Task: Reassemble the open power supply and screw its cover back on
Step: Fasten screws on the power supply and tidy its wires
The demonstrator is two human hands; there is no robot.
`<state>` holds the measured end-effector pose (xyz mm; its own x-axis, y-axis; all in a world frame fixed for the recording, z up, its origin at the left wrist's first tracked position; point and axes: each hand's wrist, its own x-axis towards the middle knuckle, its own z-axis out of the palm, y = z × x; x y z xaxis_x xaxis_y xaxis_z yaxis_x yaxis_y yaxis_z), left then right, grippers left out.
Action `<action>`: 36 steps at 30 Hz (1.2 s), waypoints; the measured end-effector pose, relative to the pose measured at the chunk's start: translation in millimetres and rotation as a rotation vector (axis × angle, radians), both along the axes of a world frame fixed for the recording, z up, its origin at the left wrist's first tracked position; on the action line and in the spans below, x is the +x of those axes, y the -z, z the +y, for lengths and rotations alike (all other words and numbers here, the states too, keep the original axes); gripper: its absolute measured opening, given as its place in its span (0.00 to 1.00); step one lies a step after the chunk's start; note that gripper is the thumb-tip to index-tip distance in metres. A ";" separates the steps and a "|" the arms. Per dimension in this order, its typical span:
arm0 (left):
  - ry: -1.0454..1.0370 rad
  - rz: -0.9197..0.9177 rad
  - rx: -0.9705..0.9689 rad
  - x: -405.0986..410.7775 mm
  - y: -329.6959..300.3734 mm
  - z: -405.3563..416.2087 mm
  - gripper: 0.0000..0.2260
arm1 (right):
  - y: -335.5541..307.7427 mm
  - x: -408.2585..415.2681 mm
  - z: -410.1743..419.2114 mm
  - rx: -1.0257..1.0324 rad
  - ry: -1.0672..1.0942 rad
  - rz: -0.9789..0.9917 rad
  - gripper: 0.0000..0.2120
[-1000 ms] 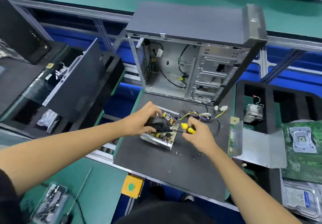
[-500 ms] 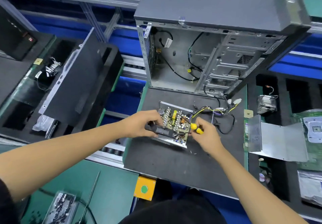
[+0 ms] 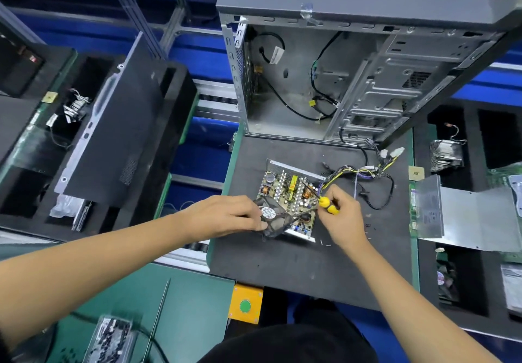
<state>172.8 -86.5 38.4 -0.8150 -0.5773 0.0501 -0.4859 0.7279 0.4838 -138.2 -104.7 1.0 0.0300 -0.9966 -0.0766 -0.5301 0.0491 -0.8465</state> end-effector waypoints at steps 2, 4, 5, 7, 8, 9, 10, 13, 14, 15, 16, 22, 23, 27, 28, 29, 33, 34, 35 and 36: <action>0.002 0.022 -0.018 -0.9 -7.3 -2.0 0.07 | 1.2 0.7 0.4 -0.004 0.006 -0.013 0.18; 0.059 0.070 -0.124 0.6 -8.1 -1.3 0.11 | 1.9 1.4 0.9 0.001 0.014 -0.016 0.18; 0.091 0.080 -0.167 1.3 -8.6 -3.9 0.12 | 2.1 1.5 1.3 0.000 0.017 -0.016 0.18; 0.141 0.093 -0.254 0.8 -6.0 -6.6 0.15 | 2.7 1.7 2.1 -0.010 0.018 -0.022 0.19; 0.149 0.090 -0.283 -0.1 -5.4 -7.0 0.15 | 3.3 1.6 2.2 -0.012 0.021 -0.021 0.18; 0.150 0.095 -0.317 -0.8 -4.0 -7.3 0.15 | 3.8 1.4 2.3 -0.011 0.026 -0.018 0.18; 0.147 0.111 -0.339 -0.9 -2.7 -7.7 0.15 | 4.6 1.6 2.3 -0.008 0.032 -0.014 0.18; 0.058 0.185 -0.274 -5.1 -0.4 -8.0 0.13 | 7.2 3.0 2.8 0.010 0.033 -0.012 0.15; -0.019 0.204 -0.184 -8.0 -1.4 -8.2 0.13 | 7.8 4.2 3.1 0.023 0.034 -0.012 0.14; -0.123 0.212 -0.071 -11.7 -3.2 -9.2 0.14 | 8.4 5.4 3.1 0.037 0.038 -0.005 0.14; -0.240 0.203 0.057 -15.6 -5.4 -11.0 0.15 | 9.1 6.6 2.6 0.053 0.042 0.014 0.14; -0.567 0.180 0.572 -28.7 -1.8 -34.6 0.17 | 7.4 15.5 -0.1 0.126 0.024 0.179 0.16; -0.567 0.169 0.600 -30.0 -0.8 -38.6 0.17 | 6.8 16.6 -0.5 0.128 0.023 0.194 0.16; -0.525 0.103 0.651 -33.5 1.5 -50.5 0.16 | 6.7 18.0 0.4 0.126 0.008 0.222 0.13; -0.515 0.103 0.661 -34.1 2.1 -52.6 0.17 | 7.2 17.5 0.6 0.123 0.002 0.221 0.13; -0.507 0.108 0.674 -34.5 2.4 -54.0 0.17 | 7.4 16.9 1.1 0.122 -0.002 0.215 0.13; -0.475 0.116 0.718 -33.9 0.7 -54.8 0.16 | 7.5 14.3 2.0 0.141 -0.033 0.138 0.13; -0.466 0.111 0.712 -33.4 -0.8 -54.7 0.16 | 6.8 14.1 1.9 0.140 -0.047 0.081 0.14; -0.456 0.098 0.696 -33.4 -2.6 -54.7 0.17 | 5.9 13.6 1.9 0.140 -0.062 0.024 0.14; -0.449 0.076 0.671 -34.1 -4.6 -54.3 0.17 | 4.9 12.8 1.8 0.143 -0.076 -0.015 0.13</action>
<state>138.7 -140.8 43.0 -0.5070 -0.7751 -0.3769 -0.6107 0.0144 0.7918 -125.4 -102.9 -4.0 0.1073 -0.9704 -0.2163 -0.5240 0.1297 -0.8418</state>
